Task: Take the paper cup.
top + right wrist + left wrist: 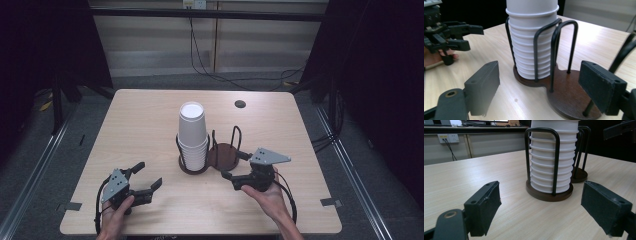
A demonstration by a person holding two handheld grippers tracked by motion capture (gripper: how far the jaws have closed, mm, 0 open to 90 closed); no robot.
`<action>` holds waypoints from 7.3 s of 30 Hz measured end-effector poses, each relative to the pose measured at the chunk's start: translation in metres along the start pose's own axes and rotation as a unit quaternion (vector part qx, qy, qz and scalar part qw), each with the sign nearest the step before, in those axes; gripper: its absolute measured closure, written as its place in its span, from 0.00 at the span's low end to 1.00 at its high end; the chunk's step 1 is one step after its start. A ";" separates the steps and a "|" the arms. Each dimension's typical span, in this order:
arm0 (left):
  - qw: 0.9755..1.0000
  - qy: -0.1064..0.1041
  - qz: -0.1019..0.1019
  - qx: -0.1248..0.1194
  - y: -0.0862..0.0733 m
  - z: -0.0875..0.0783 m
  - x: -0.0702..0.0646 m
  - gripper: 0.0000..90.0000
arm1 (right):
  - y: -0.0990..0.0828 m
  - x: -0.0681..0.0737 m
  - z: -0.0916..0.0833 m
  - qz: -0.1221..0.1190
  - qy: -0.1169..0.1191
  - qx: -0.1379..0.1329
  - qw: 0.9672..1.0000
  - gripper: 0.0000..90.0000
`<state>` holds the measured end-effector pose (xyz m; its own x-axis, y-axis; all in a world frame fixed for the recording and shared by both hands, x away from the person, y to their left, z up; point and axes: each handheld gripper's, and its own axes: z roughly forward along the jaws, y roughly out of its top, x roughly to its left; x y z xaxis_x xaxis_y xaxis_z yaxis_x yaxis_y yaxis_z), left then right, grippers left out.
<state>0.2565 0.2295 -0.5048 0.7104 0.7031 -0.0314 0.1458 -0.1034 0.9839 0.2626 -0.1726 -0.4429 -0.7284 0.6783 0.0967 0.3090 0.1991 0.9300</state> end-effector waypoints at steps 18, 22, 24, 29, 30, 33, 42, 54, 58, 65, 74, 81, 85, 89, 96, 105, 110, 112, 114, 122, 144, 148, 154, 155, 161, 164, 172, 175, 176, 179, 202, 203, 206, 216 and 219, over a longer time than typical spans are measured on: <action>1.000 0.007 0.007 -0.004 0.000 -0.001 0.001 0.17 | 0.055 0.001 0.006 -0.030 0.033 0.033 0.998 0.18; 1.000 0.006 0.007 -0.003 0.000 -0.001 0.001 0.17 | 0.065 -0.002 0.007 -0.030 0.034 0.040 0.998 0.19; 1.000 0.004 0.007 -0.004 0.000 -0.001 0.001 0.17 | 0.070 -0.003 0.009 -0.028 0.042 0.050 0.997 0.21; 1.000 0.007 -0.003 -0.002 0.000 0.000 0.000 0.17 | 0.080 -0.002 0.013 -0.038 0.051 0.058 0.996 0.22; 1.000 0.007 -0.004 -0.001 0.000 0.000 0.000 0.17 | 0.083 -0.003 0.013 -0.038 0.051 0.059 0.996 0.22; 1.000 0.007 0.004 -0.003 0.000 -0.001 0.001 0.17 | 0.089 -0.002 0.016 -0.039 0.055 0.068 0.995 0.22; 1.000 0.007 0.003 -0.005 0.000 -0.001 0.001 0.17 | 0.113 0.000 0.022 -0.056 0.056 0.101 0.992 0.24; 1.000 0.005 -0.003 -0.006 -0.001 -0.001 0.000 0.17 | 0.134 -0.003 0.025 -0.052 0.060 0.125 0.989 0.26; 1.000 0.005 -0.005 -0.008 -0.001 -0.001 0.000 0.17 | 0.142 -0.005 0.027 -0.041 0.072 0.135 0.987 0.25; 1.000 0.005 -0.001 -0.006 -0.001 -0.002 0.000 0.17 | 0.156 -0.005 0.033 -0.044 0.083 0.163 0.982 0.22; 1.000 0.006 0.009 -0.006 0.000 -0.002 0.001 0.17 | 0.171 -0.013 0.042 -0.041 0.088 0.214 0.972 0.18; 1.000 0.004 0.009 -0.005 0.000 -0.002 0.000 0.17 | 0.183 -0.008 0.047 -0.052 0.094 0.243 0.964 0.18; 1.000 0.004 0.008 -0.008 -0.001 -0.002 0.000 0.17 | 0.189 -0.008 0.050 -0.053 0.099 0.250 0.962 0.18; 1.000 0.008 0.003 -0.009 -0.001 -0.002 0.000 0.17 | 0.199 -0.007 0.059 -0.055 0.095 0.276 0.955 0.19; 1.000 0.006 0.007 -0.011 -0.001 -0.002 0.000 0.17 | 0.211 -0.007 0.074 -0.060 0.094 0.306 0.946 0.19; 1.000 0.006 0.008 -0.011 -0.001 -0.002 0.000 0.17 | 0.218 -0.003 0.091 -0.074 0.093 0.338 0.934 0.20; 1.000 0.003 0.011 -0.010 -0.001 -0.002 0.001 0.17 | 0.224 -0.001 0.099 -0.081 0.092 0.362 0.924 0.18; 1.000 0.002 0.007 -0.011 -0.001 -0.002 0.000 0.17 | 0.226 -0.001 0.102 -0.081 0.089 0.371 0.921 0.18; 1.000 0.002 0.008 -0.011 -0.001 -0.002 0.000 0.17 | 0.227 -0.001 0.103 -0.084 0.089 0.373 0.920 0.18; 1.000 0.002 0.005 -0.015 -0.001 -0.002 0.000 0.17 | 0.232 0.001 0.118 -0.093 0.084 0.400 0.908 0.20; 1.000 -0.003 0.001 -0.010 -0.001 -0.002 0.000 0.18 | 0.236 0.003 0.149 -0.111 0.095 0.457 0.877 0.19; 1.000 -0.003 0.001 -0.010 -0.001 -0.002 0.000 0.18 | 0.235 0.004 0.153 -0.108 0.088 0.467 0.873 0.21; 1.000 -0.002 0.003 -0.009 -0.001 -0.002 0.000 0.18 | 0.236 0.005 0.151 -0.119 0.086 0.455 0.878 0.22; 1.000 -0.002 0.001 -0.010 -0.001 -0.002 0.000 0.18 | 0.236 0.005 0.151 -0.119 0.086 0.455 0.878 0.22; 1.000 0.001 0.001 -0.008 0.000 -0.002 0.000 0.17 | 0.237 0.004 0.151 -0.115 0.091 0.457 0.877 0.23; 1.000 0.000 0.003 -0.009 0.000 -0.002 0.000 0.17 | 0.239 0.002 0.150 -0.109 0.094 0.454 0.879 0.23; 1.000 0.001 0.002 -0.010 -0.001 -0.002 -0.001 0.17 | 0.251 0.003 0.145 -0.109 0.088 0.453 0.881 0.24; 1.000 0.001 0.005 -0.013 -0.001 -0.002 0.000 0.17 | 0.252 0.002 0.143 -0.106 0.086 0.454 0.881 0.24; 1.000 0.000 0.003 -0.013 -0.001 -0.002 0.000 0.17 | 0.253 0.001 0.142 -0.105 0.088 0.450 0.882 0.24; 1.000 0.002 0.006 -0.014 -0.001 -0.002 0.000 0.17 | 0.255 0.001 0.139 -0.100 0.090 0.450 0.883 0.24; 1.000 0.002 0.004 -0.012 -0.001 -0.002 0.000 0.17 | 0.274 -0.002 0.119 -0.084 0.081 0.416 0.902 0.25; 1.000 0.002 0.005 -0.011 -0.001 -0.002 0.000 0.17 | 0.275 -0.003 0.118 -0.084 0.080 0.414 0.903 0.25; 1.000 0.001 0.005 -0.012 -0.001 -0.002 0.000 0.17 | 0.278 -0.004 0.114 -0.083 0.077 0.411 0.905 0.25; 1.000 0.000 -0.001 -0.013 -0.001 -0.002 -0.001 0.17 | 0.289 -0.004 0.097 -0.076 0.079 0.391 0.914 0.25; 1.000 0.000 0.000 -0.012 -0.001 -0.002 0.000 0.17 | 0.290 -0.004 0.095 -0.076 0.078 0.389 0.915 0.25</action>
<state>0.2549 0.2304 -0.5054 0.7110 0.7025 -0.0317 0.1289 -0.0860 0.9879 0.4129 -0.0505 -0.2067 -0.8584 0.5045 0.0931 0.4948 0.7664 0.4096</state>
